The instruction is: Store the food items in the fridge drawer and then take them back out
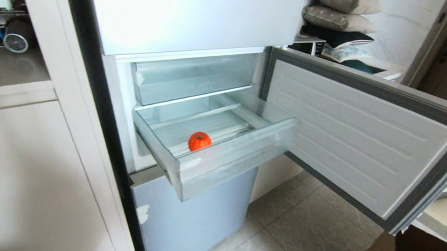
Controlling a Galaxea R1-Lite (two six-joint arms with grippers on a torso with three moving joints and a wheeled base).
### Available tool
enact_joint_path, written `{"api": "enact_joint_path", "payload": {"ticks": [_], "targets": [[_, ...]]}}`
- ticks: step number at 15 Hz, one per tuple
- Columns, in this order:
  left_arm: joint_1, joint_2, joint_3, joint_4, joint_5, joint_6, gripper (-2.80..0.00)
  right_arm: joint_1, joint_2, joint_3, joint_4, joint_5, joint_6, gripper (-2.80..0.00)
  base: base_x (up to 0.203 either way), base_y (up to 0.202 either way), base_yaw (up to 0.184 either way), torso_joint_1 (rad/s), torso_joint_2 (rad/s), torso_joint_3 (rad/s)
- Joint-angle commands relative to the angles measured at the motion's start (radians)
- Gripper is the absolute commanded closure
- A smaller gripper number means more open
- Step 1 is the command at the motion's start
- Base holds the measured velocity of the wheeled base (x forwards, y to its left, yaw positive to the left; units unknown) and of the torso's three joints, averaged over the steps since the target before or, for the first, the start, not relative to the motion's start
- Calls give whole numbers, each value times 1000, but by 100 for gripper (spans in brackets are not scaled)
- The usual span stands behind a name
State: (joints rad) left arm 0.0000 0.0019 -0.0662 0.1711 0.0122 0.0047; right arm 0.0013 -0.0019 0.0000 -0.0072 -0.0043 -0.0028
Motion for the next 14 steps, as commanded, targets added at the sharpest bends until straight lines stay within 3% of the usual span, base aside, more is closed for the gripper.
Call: {"api": "enact_joint_path", "payload": {"ticks": [1, 8, 14], "targets": [[0, 0, 0, 1, 0, 0, 0, 0, 0, 0, 0, 0, 0, 0, 0, 8, -171, 3, -1, 0], [0, 0, 0, 1, 0, 0, 0, 0, 0, 0, 0, 1, -14, 0, 2, 8, -165, 3, 3, 2], [0, 0, 0, 1, 0, 0, 0, 0, 0, 0, 0, 2, -17, 0, 0, 1, -15, 1, 1, 0]]}}
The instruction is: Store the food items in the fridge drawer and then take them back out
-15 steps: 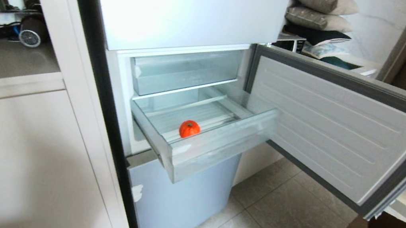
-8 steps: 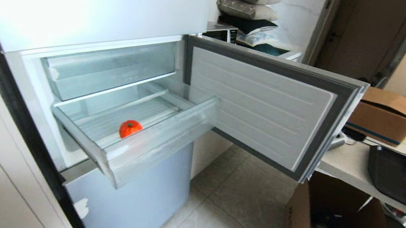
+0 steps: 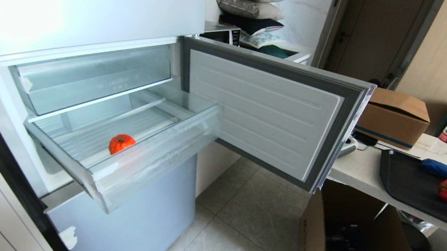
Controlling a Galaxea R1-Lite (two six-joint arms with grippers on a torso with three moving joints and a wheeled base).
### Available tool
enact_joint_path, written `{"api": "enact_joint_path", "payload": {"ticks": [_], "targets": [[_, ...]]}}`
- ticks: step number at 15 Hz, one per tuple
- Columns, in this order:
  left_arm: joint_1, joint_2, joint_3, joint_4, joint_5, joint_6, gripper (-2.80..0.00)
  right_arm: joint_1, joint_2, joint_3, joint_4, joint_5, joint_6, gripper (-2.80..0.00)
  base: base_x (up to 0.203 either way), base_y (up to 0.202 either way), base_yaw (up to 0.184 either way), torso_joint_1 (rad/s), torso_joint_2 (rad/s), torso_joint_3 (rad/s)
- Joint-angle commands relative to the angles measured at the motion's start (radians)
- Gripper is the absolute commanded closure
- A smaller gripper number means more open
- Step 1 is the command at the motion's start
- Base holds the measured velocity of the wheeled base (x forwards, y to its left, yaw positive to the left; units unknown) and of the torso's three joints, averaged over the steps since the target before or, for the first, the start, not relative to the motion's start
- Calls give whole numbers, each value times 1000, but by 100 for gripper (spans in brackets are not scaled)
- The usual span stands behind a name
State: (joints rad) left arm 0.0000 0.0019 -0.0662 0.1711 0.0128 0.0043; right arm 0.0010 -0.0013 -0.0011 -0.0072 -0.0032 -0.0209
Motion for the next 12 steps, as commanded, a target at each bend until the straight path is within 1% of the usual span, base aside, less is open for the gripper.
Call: {"api": "enact_joint_path", "payload": {"ticks": [1, 2, 4, 6, 8, 10, 12], "targets": [[0, 0, 0, 1, 0, 0, 0, 0, 0, -15, -1, -6, -1, 0, 0, 0, 0, 0, 0, 0], [0, 0, 0, 1, 1, 0, 0, -1, 12, -65, 3, -29, 6, 0, 0, 0, 0, 0, 0, 0], [0, 0, 0, 1, 0, 0, 0, -6, 119, -189, 39, -80, 38, 0, 0, 0, 0, 0, 0, 0], [0, 0, 0, 1, 1, 0, 0, -43, 320, -304, 66, -120, 89, 0, 0, 0, 0, 0, 0, 0], [0, 0, 0, 1, 1, 0, 0, -117, 551, -382, 51, -147, 160, 0, 0, 0, 0, 0, 0, 0], [0, 0, 0, 1, 0, 0, 0, -207, 800, -419, -39, -157, 220, 0, 0, 0, 0, 0, 0, 0], [0, 0, 0, 1, 1, 0, 0, -271, 1033, -436, -183, -167, 269, 0, 0, 0, 0, 0, 0, 0]]}}
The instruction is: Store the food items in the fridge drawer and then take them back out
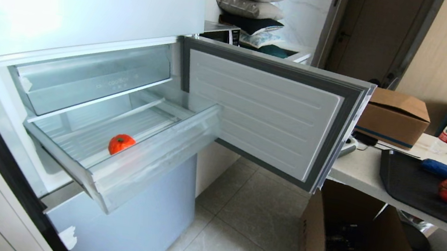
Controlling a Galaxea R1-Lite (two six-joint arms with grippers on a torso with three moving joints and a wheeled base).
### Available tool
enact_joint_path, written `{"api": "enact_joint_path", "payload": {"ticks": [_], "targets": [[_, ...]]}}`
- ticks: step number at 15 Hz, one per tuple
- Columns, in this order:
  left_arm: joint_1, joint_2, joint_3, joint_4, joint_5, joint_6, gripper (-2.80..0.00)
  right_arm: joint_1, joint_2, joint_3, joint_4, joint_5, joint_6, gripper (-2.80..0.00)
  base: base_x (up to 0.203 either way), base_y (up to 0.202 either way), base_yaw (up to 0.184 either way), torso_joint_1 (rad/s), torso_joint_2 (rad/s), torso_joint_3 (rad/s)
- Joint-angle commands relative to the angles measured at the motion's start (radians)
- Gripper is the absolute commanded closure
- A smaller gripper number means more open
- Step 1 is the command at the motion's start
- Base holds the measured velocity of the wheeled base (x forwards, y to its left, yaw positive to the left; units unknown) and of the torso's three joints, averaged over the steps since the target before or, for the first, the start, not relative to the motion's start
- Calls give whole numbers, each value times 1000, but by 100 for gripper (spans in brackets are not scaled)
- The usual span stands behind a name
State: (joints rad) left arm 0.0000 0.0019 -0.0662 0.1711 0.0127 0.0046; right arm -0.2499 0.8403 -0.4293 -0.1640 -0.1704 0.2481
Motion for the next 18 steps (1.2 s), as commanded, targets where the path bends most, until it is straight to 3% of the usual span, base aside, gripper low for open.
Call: {"api": "enact_joint_path", "payload": {"ticks": [1, 6, 9, 12, 18], "targets": [[0, 0, 0, 1, 0, 0, 0, -58, 299, -14, -90, -5, 18, 0, 0, 0, 0, 0, 0, 0], [0, 0, 0, 1, 1, 0, 0, -272, 699, -106, -307, 53, 34, 0, 0, 0, 0, 0, 0, 0], [0, 0, 0, 1, 0, 0, 0, -343, 839, -221, -389, 221, -25, 0, 0, 0, 0, 0, 0, 0], [0, 0, 0, 1, 0, 0, 0, -364, 953, -316, -440, 263, -148, 0, 0, 0, 0, 0, 0, 0], [0, 0, 0, 1, 1, 0, 0, -367, 1152, -468, -578, 267, -282, 0, 0, 0, 0, 0, 0, 0]]}}
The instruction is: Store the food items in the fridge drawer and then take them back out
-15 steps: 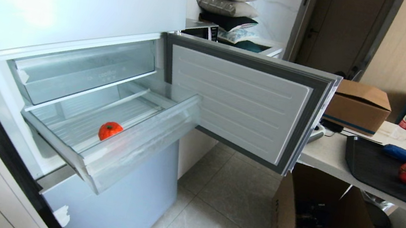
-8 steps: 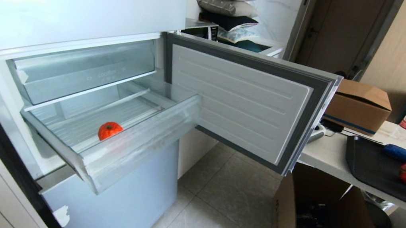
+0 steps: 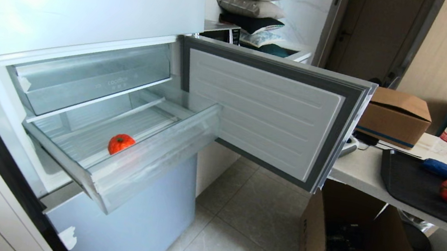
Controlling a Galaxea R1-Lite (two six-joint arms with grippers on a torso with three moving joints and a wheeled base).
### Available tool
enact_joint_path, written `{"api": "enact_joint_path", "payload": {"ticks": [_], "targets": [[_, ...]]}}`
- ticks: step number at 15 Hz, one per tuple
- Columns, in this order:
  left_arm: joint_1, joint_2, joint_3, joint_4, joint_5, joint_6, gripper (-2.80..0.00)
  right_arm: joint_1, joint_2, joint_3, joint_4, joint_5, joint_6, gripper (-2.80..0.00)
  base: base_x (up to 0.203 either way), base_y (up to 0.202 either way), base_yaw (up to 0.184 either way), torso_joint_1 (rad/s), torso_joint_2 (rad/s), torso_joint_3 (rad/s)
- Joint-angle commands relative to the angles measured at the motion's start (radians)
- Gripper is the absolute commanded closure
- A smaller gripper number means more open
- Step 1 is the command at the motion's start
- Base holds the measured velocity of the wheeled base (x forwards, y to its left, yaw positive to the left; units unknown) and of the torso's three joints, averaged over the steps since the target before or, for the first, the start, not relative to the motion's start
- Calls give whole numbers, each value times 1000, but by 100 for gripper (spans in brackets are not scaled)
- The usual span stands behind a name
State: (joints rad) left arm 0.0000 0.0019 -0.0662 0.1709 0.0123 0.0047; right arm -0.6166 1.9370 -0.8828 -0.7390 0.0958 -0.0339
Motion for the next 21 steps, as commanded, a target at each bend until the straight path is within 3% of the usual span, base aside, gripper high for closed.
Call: {"api": "enact_joint_path", "payload": {"ticks": [1, 5, 6, 21], "targets": [[0, 0, 0, 1, 1, 0, 0, 0, 92, -47, -23, 2, -12, 0, 0, 0, 0, 0, 0, 0], [0, 0, 0, 1, 0, 0, 0, -13, 184, -161, -69, 36, -25, 0, 0, 0, 0, 0, 0, 0], [0, 0, 0, 1, 0, 0, 0, -15, 193, -178, -67, 34, -24, -280, 0, 0, 0, 0, 0, 0], [0, 0, 0, 1, 1, 0, 0, -7, 418, -529, -4, 63, -25, -280, 0, 0, 0, 0, 0, 0]]}}
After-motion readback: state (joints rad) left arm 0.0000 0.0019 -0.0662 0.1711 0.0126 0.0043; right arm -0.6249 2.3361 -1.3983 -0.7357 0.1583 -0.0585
